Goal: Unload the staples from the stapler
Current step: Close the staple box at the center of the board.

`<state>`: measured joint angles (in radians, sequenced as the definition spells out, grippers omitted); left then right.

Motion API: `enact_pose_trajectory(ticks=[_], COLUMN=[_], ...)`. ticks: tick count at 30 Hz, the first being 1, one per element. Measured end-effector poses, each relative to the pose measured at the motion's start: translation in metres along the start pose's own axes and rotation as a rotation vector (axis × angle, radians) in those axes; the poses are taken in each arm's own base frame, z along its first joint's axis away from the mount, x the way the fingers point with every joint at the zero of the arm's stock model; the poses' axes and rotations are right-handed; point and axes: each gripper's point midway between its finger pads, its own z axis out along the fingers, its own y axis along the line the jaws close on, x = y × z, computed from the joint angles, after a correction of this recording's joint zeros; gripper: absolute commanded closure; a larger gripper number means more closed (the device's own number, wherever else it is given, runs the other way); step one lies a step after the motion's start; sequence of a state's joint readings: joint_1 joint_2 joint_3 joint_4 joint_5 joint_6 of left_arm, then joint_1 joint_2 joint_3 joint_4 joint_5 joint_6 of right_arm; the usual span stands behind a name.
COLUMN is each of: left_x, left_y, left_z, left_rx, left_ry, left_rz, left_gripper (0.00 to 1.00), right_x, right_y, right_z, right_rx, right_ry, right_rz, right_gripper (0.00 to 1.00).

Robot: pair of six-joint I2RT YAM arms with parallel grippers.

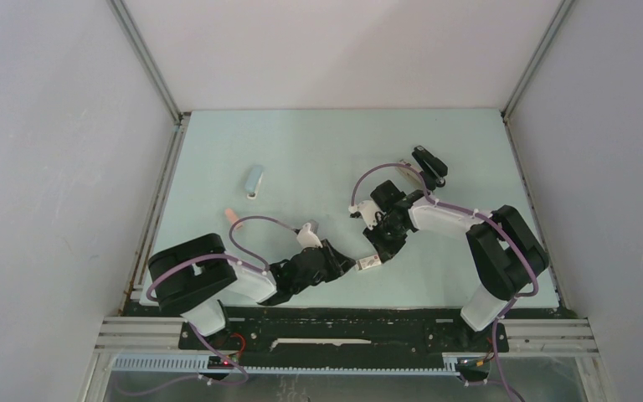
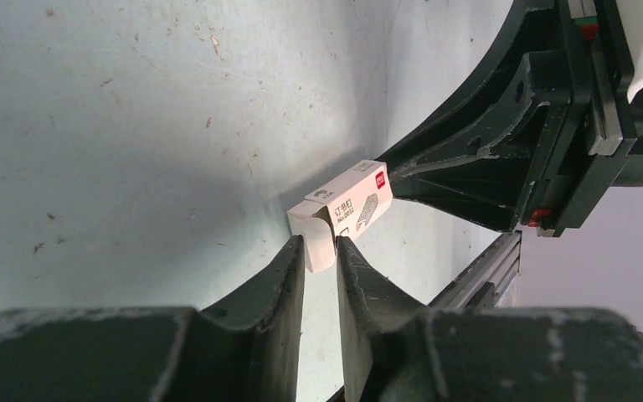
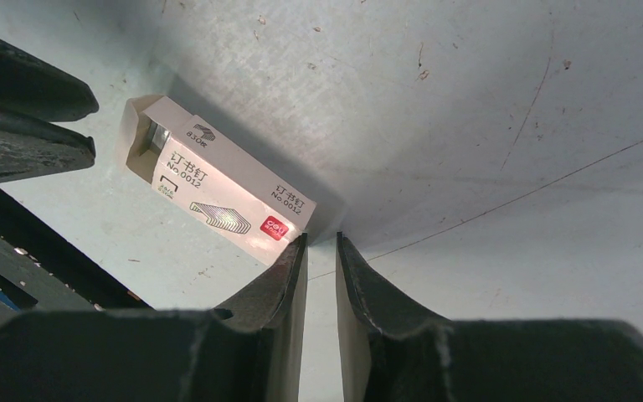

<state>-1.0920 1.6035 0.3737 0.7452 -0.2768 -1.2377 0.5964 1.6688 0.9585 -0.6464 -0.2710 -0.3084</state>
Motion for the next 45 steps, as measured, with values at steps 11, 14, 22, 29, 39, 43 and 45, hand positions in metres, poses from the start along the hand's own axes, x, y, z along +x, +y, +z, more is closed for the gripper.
enact_pose_trajectory(ticks=[11,14,22,29,39,43,45], left_x=[0.002,0.005,0.008,0.008,0.007,0.009,0.01], left_y=[0.004,0.011,0.014,0.013,0.005,0.009,0.011], left_z=[0.001,0.003,0.004,0.004,0.005,0.006,0.008], left_rx=[-0.012,-0.03,-0.037,-0.033,0.0,-0.01,-0.014], left_ry=[0.004,0.012,0.025,0.025,0.02,0.025,0.027], left_rz=[0.003,0.009,0.011,0.01,0.0,0.003,0.002], left_gripper=[0.78,0.76,0.75,0.76,0.76,0.77,0.77], right_x=[0.0,0.0,0.0,0.0,0.0,0.0,0.0], right_y=[0.0,0.0,0.0,0.0,0.0,0.0,0.0], right_z=[0.0,0.0,0.0,0.0,0.0,0.0,0.0], right_rx=[0.0,0.0,0.0,0.0,0.0,0.0,0.0], right_ry=[0.0,0.0,0.0,0.0,0.0,0.001,0.001], right_rz=[0.0,0.0,0.0,0.0,0.0,-0.001,-0.001], right_gripper=[0.73,0.73,0.73,0.73,0.73,0.73,0.73])
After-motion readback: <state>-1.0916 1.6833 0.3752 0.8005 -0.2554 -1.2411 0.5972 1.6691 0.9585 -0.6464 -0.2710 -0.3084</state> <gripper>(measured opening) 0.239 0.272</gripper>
